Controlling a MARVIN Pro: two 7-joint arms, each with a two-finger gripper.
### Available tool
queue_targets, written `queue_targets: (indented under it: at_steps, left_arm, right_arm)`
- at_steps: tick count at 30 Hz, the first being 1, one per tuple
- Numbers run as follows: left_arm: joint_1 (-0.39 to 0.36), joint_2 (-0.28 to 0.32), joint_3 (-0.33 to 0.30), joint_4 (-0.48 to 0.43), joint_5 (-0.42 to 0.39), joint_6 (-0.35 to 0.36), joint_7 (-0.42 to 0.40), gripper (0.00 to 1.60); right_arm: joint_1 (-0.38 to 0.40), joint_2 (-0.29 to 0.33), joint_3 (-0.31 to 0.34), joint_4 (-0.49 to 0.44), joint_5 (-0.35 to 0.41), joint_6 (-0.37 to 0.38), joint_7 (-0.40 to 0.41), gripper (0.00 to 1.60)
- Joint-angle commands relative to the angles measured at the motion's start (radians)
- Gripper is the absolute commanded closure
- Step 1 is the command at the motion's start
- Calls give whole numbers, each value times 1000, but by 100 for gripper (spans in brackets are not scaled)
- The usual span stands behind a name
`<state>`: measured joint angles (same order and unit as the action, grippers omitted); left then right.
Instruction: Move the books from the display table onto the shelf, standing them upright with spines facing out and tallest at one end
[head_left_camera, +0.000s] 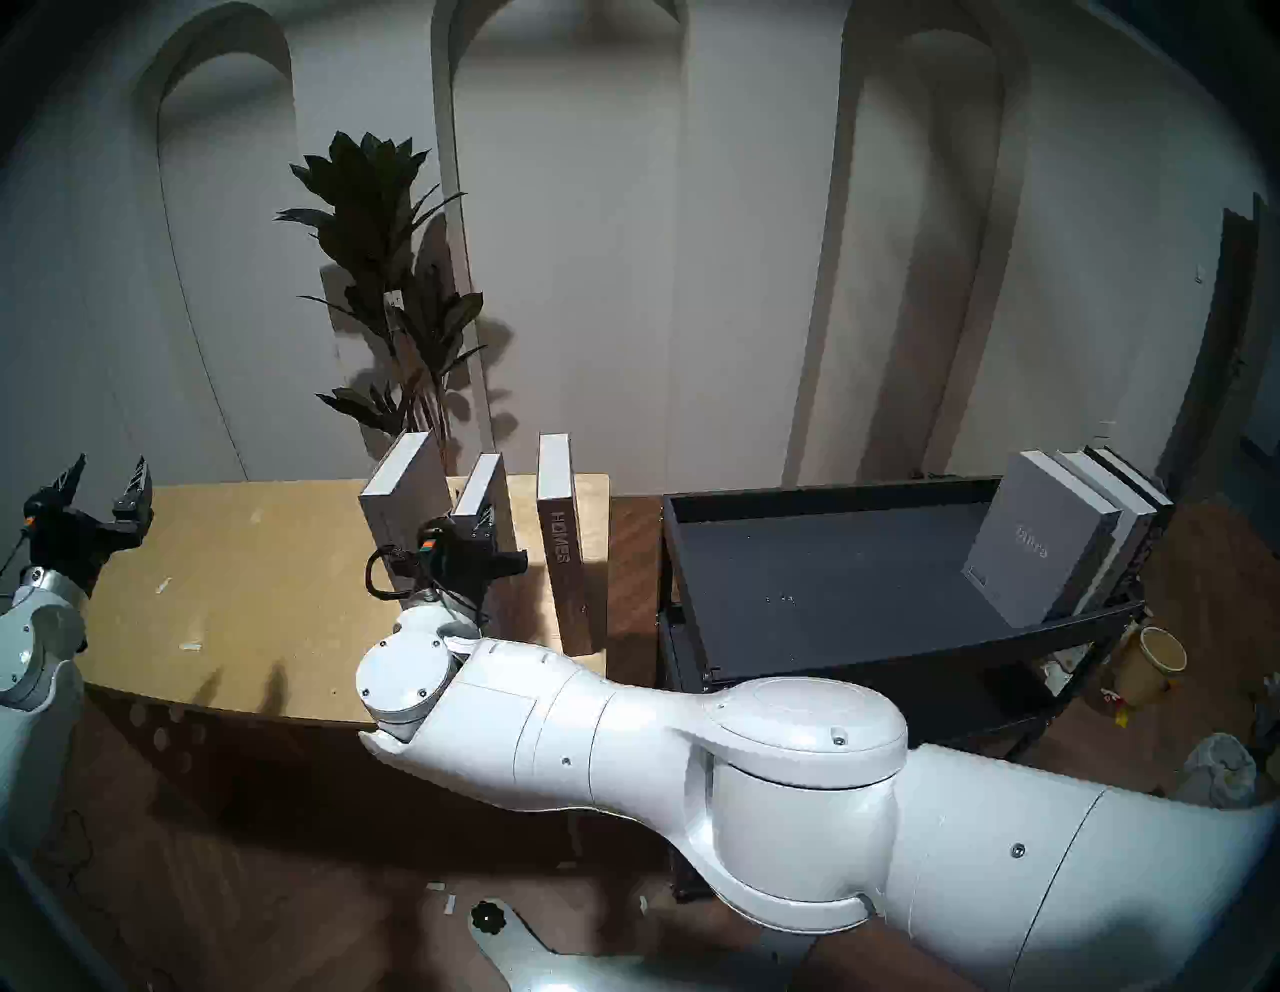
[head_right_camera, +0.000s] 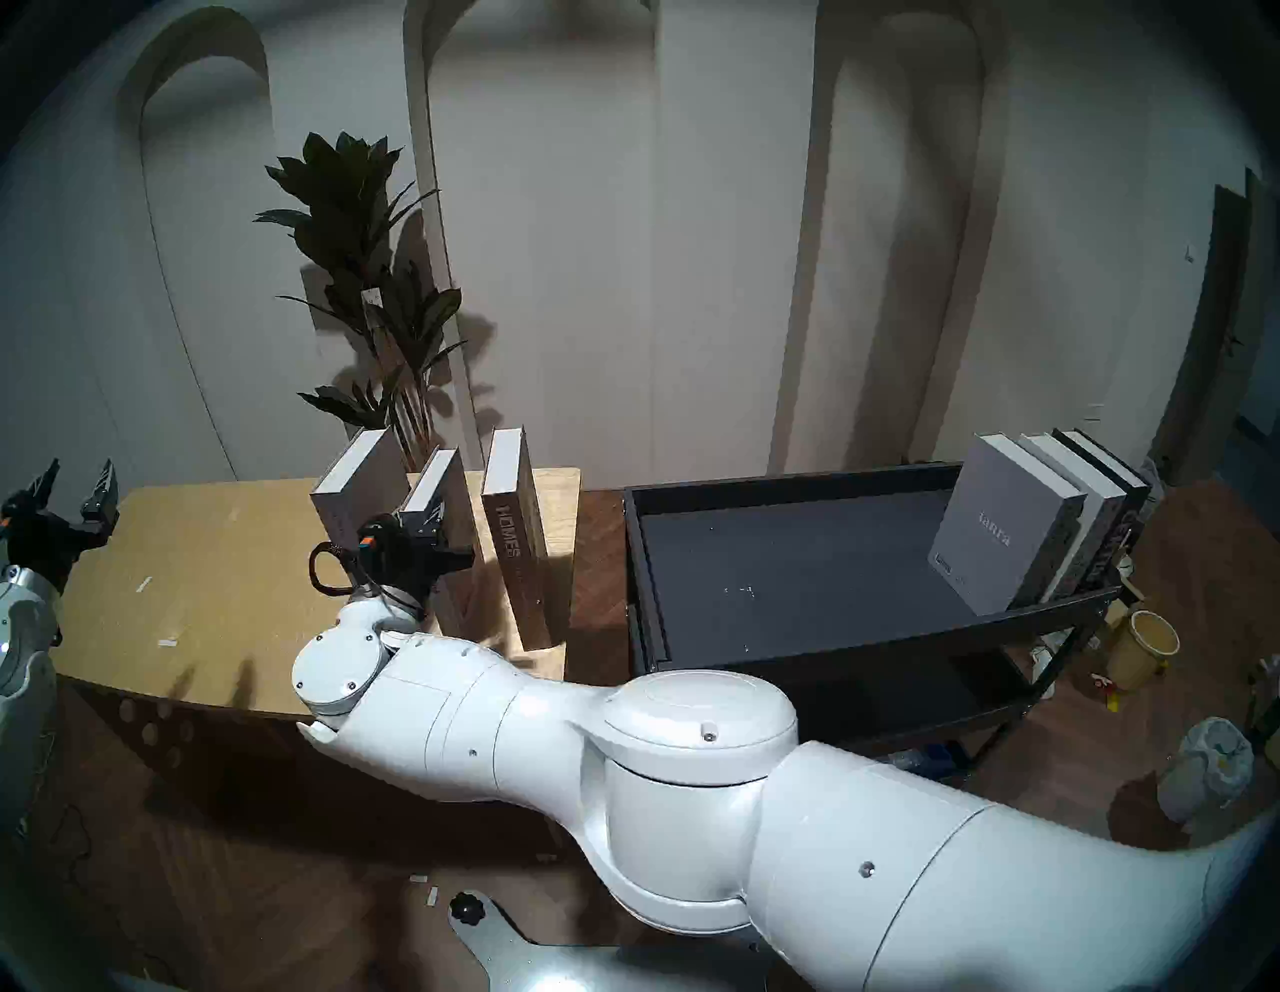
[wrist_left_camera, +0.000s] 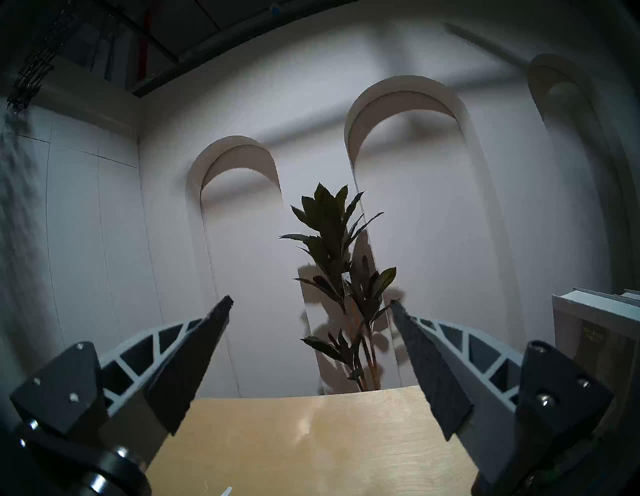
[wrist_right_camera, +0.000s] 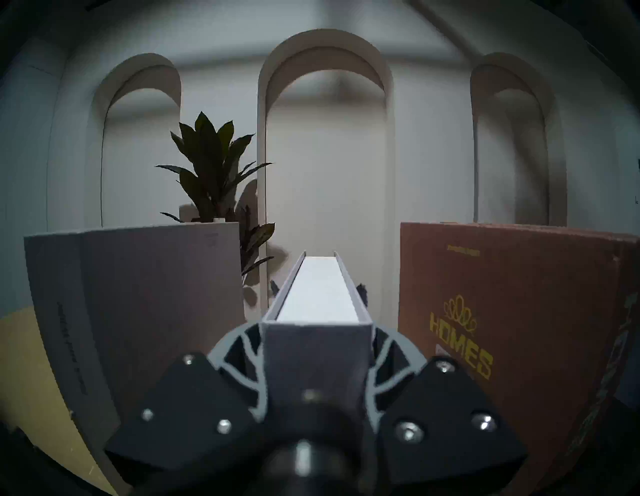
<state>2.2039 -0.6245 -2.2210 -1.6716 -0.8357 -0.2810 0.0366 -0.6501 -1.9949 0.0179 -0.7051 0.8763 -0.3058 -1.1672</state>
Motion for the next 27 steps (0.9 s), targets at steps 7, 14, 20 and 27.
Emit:
queue_targets:
  at_steps: [7,14,20,27]
  left_arm:
    - [-8,7,-17,-6,2,-4,2,0]
    - [-8,6,-18,-6,2,-4,2,0]
    - [-7,6,-19,-7,3,-4,2,0]
    - [-7,6,-20,-7,3,-4,2,0]
  right_arm:
    - [99,-12,40,-74,-27,-10,-56,160]
    - [138,-12,59,-119,-50,-26,-142,160]
    - [172,-12,67,-161,-73,-34,-216,160]
    - [216,-12,76,-202,-106,-36,-305,160]
